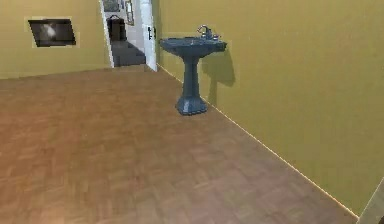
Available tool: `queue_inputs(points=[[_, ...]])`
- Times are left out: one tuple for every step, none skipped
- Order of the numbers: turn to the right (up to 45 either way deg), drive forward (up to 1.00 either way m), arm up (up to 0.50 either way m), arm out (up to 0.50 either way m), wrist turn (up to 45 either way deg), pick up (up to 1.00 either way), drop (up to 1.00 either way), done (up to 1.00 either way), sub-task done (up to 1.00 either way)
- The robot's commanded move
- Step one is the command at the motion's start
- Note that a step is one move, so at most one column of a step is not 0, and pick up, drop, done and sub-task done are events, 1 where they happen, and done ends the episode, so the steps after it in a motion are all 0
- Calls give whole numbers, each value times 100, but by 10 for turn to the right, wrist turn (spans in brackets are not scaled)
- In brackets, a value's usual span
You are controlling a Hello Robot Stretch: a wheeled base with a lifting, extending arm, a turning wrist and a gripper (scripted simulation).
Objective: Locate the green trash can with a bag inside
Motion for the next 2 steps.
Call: queue_inputs(points=[[-390,0,0,0,0,0,0,0,0],[0,65,0,0,0,0,0,0,0]])
